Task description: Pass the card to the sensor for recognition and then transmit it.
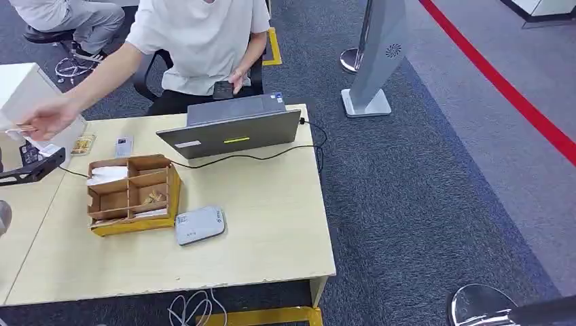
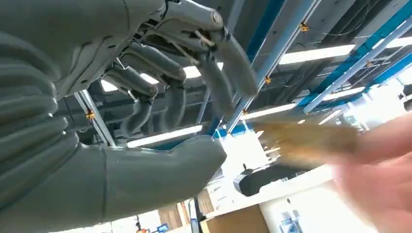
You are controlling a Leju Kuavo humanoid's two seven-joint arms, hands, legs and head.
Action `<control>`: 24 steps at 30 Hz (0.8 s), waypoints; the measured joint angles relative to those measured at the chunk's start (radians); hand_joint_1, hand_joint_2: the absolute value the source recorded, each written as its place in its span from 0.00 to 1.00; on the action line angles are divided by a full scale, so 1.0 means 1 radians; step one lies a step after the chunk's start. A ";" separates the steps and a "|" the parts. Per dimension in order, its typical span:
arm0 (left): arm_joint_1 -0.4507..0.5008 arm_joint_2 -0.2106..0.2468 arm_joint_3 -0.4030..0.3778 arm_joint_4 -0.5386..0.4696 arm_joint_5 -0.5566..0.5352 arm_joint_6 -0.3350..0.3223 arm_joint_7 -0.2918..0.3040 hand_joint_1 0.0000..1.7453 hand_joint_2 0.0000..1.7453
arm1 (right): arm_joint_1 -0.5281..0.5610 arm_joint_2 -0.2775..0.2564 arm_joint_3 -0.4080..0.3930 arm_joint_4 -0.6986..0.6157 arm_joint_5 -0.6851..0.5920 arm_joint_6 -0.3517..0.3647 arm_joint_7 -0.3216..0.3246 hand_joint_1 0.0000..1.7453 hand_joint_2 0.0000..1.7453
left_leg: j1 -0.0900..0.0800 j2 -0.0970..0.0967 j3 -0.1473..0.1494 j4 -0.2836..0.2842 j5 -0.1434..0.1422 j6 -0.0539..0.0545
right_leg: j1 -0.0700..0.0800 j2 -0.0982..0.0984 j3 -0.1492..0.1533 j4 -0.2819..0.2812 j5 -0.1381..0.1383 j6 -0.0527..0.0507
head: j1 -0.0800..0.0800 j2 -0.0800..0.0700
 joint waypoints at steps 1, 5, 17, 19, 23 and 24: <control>0.004 -0.002 0.008 0.000 -0.002 0.008 -0.003 0.00 1.00 | 0.000 0.000 0.000 0.000 0.000 -0.001 0.000 0.00 1.00 | 0.000 0.000 0.000 0.000 0.000 0.000 | 0.000 0.000 0.000 0.000 0.000 0.000 | 0.000 0.000; 0.013 -0.017 0.037 0.000 -0.012 0.041 -0.065 0.00 1.00 | 0.000 0.000 0.000 0.000 -0.006 -0.002 0.001 0.00 1.00 | 0.000 0.000 0.000 0.000 0.000 0.000 | 0.000 -0.001 0.000 0.000 0.000 0.000 | 0.000 0.000; 0.318 -0.096 0.122 -0.384 0.166 0.048 -0.299 0.00 1.00 | 0.004 0.000 -0.006 0.000 -0.119 -0.029 0.012 0.00 1.00 | -0.002 0.002 0.002 -0.001 -0.002 0.000 | -0.002 0.003 0.001 0.000 -0.001 0.000 | 0.000 0.000; 0.518 -0.092 0.148 -0.633 0.211 0.014 -0.302 0.00 1.00 | 0.008 0.003 -0.018 0.000 -0.147 -0.039 0.020 0.00 1.00 | -0.004 0.008 0.007 -0.003 -0.008 -0.002 | -0.005 0.010 0.003 0.000 -0.004 0.000 | 0.002 0.000; 0.901 -0.084 0.306 -0.976 0.327 0.048 -0.378 0.00 1.00 | 0.028 0.005 -0.027 0.000 -0.164 -0.049 0.020 0.00 1.00 | -0.003 0.020 0.011 -0.004 -0.014 -0.004 | -0.005 0.022 0.004 0.000 -0.008 0.000 | 0.002 0.000; 0.958 -0.083 0.371 -1.014 0.372 0.057 -0.425 0.00 1.00 | 0.031 0.005 -0.027 0.000 -0.164 -0.050 0.021 0.00 1.00 | -0.003 0.019 0.011 -0.004 -0.015 -0.004 | -0.005 0.021 0.003 0.000 -0.010 0.001 | 0.002 0.000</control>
